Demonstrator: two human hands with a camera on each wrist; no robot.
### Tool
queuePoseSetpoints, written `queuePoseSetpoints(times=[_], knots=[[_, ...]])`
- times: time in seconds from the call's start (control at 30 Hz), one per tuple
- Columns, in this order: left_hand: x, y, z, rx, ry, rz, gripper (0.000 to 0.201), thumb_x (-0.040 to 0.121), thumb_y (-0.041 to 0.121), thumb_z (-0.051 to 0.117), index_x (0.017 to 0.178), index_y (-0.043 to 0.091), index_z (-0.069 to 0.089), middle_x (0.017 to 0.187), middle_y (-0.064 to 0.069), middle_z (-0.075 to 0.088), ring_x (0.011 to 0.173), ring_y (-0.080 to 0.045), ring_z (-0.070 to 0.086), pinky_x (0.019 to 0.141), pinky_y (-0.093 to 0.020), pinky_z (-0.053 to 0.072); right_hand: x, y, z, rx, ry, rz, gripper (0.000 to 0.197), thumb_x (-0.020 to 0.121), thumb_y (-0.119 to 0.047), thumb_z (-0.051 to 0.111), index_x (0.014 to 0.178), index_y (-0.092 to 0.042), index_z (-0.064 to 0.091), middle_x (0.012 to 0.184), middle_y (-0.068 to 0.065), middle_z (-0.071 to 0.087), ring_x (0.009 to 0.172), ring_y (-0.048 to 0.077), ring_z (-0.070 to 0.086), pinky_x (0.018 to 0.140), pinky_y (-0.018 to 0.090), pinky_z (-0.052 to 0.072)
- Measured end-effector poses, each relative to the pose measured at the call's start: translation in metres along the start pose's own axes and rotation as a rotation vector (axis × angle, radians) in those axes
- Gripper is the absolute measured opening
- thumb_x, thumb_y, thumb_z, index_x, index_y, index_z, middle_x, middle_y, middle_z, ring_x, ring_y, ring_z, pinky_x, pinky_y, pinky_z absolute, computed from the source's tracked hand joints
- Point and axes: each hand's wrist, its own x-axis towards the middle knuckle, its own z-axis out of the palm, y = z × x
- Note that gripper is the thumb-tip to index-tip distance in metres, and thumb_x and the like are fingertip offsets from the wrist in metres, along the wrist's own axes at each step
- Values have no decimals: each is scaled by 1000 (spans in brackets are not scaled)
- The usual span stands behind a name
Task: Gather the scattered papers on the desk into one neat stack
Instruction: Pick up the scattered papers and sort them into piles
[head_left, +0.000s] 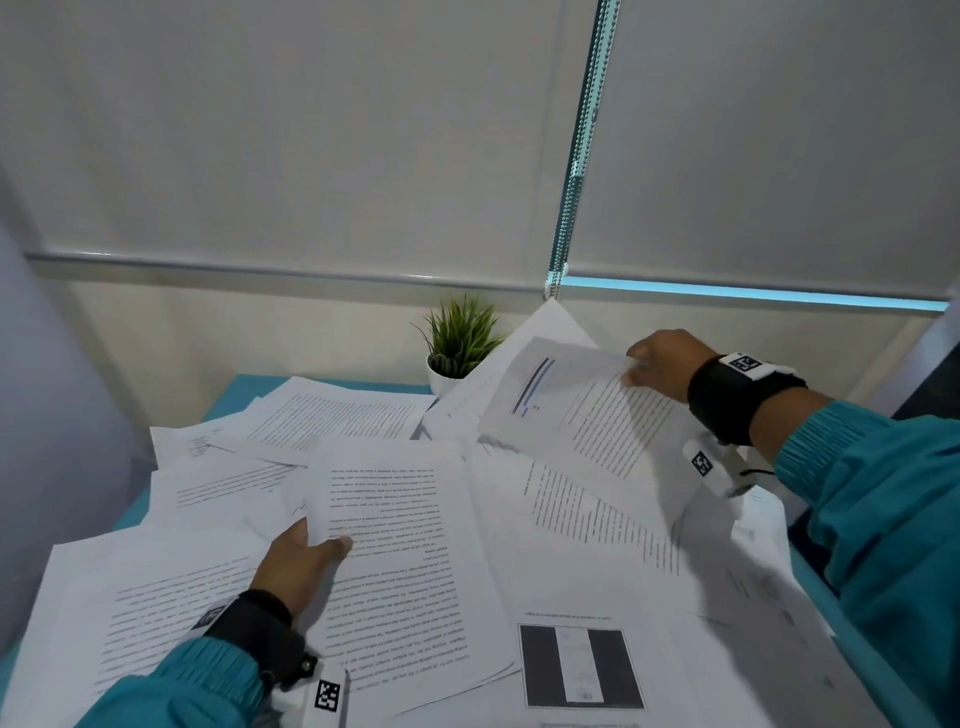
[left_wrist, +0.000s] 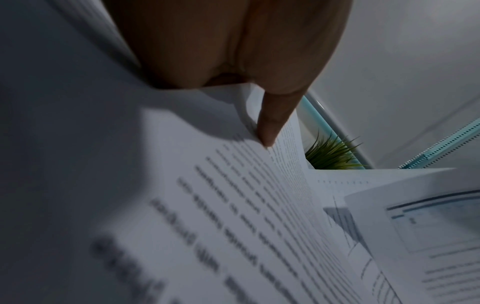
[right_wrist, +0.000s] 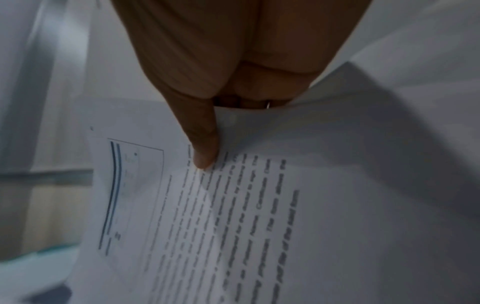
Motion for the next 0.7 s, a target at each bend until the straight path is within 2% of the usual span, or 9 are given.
queuePoseSetpoints(times=[0.1,0.2,0.3,0.37,0.43,0.5,0.57,0.63,0.7], knots=[[-5,2,1,-14,-10,9,20,89,0,64,104,14,66,104,-6,72,101,-28,66,87,-35,48,-7,-2,-21,44,74,-14,20,84,-23,68,104,-18,65,115,12,64,115,31,55,82,23,34],[-11,9,5,-72,-26,13,24,91,-7,59,110,7,62,106,-8,69,91,-19,64,84,-29,47,-16,-3,-34,52,117,-79,18,82,-16,68,98,-14,63,100,10,64,105,32,58,77,25,34],[-14,12,8,-70,-40,21,28,91,-8,58,117,2,61,108,-10,68,88,-14,63,74,-22,47,-28,-5,-46,62,224,-151,37,82,-14,68,117,-14,57,113,10,63,109,31,57,83,29,39],[-14,12,10,-46,-49,29,29,91,-7,59,117,5,62,108,-8,70,89,-13,64,71,-20,47,-36,-4,-58,126,303,-159,48,82,-13,69,127,-15,53,120,10,61,112,29,56,85,29,38],[-16,15,11,8,-52,58,26,91,-4,60,114,9,61,99,1,69,86,-7,62,65,-15,45,-42,-3,-67,117,319,-173,42,82,-15,70,122,-12,57,112,10,62,108,30,57,81,27,36],[-19,20,12,47,-52,96,26,92,-2,61,114,10,60,93,9,66,84,-1,59,63,-10,42,-49,1,-72,89,340,-186,25,85,-19,68,106,-7,64,96,8,60,99,32,58,75,26,32],[-20,26,14,61,-46,126,26,92,-2,61,113,13,60,93,11,65,86,-2,60,63,-8,42,-61,3,-72,180,392,-189,16,87,-19,66,98,-8,67,92,7,64,93,30,60,73,29,36],[-21,31,13,71,-35,153,25,92,-1,61,110,15,61,95,11,66,90,-6,62,66,-10,45,-73,6,-67,305,454,-179,15,88,-18,64,100,-10,69,96,10,69,93,26,63,77,33,43],[-21,34,15,96,-26,185,25,92,0,61,110,18,61,96,13,67,89,-1,61,76,-17,51,-83,8,-58,407,523,-143,14,89,-17,63,101,-12,68,95,8,69,93,23,62,77,32,42]])
